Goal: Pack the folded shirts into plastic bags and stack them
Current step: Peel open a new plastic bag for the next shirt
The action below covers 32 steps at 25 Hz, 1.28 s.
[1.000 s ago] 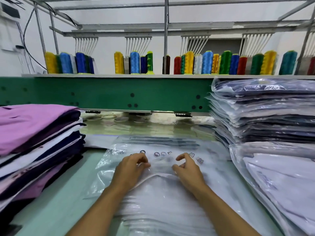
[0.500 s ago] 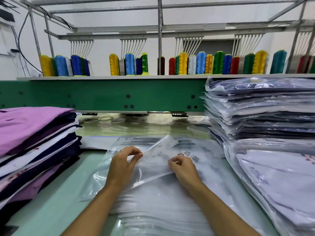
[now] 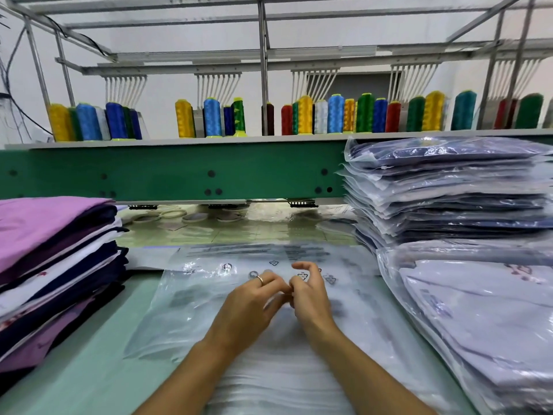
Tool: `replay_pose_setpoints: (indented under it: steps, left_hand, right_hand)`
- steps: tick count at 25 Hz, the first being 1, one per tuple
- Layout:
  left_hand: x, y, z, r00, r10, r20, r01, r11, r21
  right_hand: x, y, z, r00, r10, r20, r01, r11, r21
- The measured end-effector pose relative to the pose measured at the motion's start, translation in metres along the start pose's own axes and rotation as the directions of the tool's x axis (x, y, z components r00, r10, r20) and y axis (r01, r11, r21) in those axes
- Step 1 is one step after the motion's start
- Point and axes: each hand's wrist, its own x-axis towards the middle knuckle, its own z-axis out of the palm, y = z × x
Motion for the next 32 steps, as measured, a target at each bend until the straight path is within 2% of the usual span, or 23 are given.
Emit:
replay_pose_setpoints:
  steps: [4, 9, 15, 18, 21, 24, 26, 28, 32]
  left_hand:
    - [-0.002, -0.002, -0.005, 0.997, 0.012, -0.077, -0.004, 0.995, 0.101]
    - [0.001, 0.006, -0.004, 0.993, 0.058, -0.100, -0.042, 0.987, 0.156]
    - [-0.001, -0.004, -0.010, 0.999, -0.052, 0.011, 0.048, 0.972, 0.232]
    - [-0.006, -0.017, -0.022, 0.994, -0.102, 0.034, 0.090, 0.965, 0.245]
    - [-0.011, -0.032, -0.036, 0.976, -0.209, 0.067, 0.186, 0.950, 0.250]
    - [-0.019, -0.051, -0.052, 0.933, -0.359, 0.013, 0.344, 0.904, 0.255]
    - [-0.025, -0.063, -0.062, 0.879, -0.476, -0.028, 0.465, 0.842, 0.275]
    - [-0.027, -0.066, -0.069, 0.818, -0.574, -0.049, 0.559, 0.771, 0.305]
    - [-0.031, -0.072, -0.073, 0.742, -0.657, -0.134, 0.658, 0.676, 0.333]
  right_hand:
    - [-0.003, -0.005, 0.004, 0.999, 0.054, -0.009, -0.053, 0.995, 0.087]
    - [-0.006, -0.006, 0.009, 0.999, 0.032, -0.029, -0.025, 0.981, 0.191]
    - [0.000, -0.004, 0.007, 0.988, 0.062, -0.143, -0.041, 0.988, 0.147]
    - [0.011, -0.004, -0.007, 0.975, 0.091, -0.204, -0.055, 0.983, 0.176]
    - [0.024, -0.002, -0.026, 0.949, 0.135, -0.284, -0.069, 0.970, 0.231]
    - [0.036, 0.002, -0.047, 0.902, 0.178, -0.394, -0.066, 0.957, 0.281]
    - [0.042, 0.004, -0.057, 0.871, 0.191, -0.452, -0.060, 0.955, 0.289]
    - [0.045, 0.006, -0.061, 0.865, 0.193, -0.464, -0.055, 0.954, 0.294]
    - [0.046, 0.007, -0.060, 0.874, 0.190, -0.446, -0.058, 0.955, 0.292]
